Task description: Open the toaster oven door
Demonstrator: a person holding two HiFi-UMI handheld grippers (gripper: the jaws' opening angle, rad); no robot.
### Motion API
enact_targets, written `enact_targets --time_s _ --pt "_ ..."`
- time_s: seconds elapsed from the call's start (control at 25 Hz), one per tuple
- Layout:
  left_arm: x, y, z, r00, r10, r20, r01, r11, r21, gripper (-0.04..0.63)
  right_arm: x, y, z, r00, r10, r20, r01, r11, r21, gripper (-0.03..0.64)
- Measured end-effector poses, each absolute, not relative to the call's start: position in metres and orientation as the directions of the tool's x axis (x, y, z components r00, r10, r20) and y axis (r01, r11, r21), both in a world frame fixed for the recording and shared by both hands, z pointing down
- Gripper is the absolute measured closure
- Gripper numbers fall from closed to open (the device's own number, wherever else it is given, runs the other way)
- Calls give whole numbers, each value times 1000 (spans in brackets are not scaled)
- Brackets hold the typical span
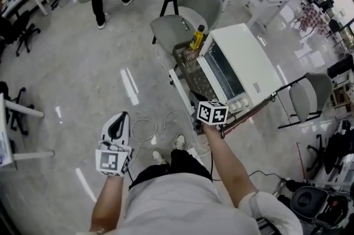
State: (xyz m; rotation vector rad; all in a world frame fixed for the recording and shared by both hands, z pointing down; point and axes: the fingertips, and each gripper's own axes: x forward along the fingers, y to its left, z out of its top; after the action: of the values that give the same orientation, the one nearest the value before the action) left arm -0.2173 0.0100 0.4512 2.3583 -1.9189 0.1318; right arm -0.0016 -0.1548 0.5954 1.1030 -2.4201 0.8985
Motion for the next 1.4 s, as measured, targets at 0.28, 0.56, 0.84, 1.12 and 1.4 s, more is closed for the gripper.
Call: enact_targets --time_s 0.28,0.56,0.84,1.12,1.4 --pt "-223 -7 425 192 -978 88 -981 -193 -13 578 25 -176 514 -636 -649 417 -771 526 -358 595" --pt "-219 -33 401 182 -982 42 -983 -183 -17 578 44 -187 436 -652 -698 296 -758 603 -247 595" --pt "-225 -48 369 140 -990 -18 -990 -139 -36 578 66 -197 374 -678 -711 190 -735 658 -161 595" --pt "-242 -50 348 58 -997 -57 -998 -56 -24 578 87 -202 338 -687 -716 121 -726 682 -89 595" --pt "-237 -52 338 38 -996 -81 -999 -38 0 578 104 -198 311 -677 -735 41 -736 675 -56 595"
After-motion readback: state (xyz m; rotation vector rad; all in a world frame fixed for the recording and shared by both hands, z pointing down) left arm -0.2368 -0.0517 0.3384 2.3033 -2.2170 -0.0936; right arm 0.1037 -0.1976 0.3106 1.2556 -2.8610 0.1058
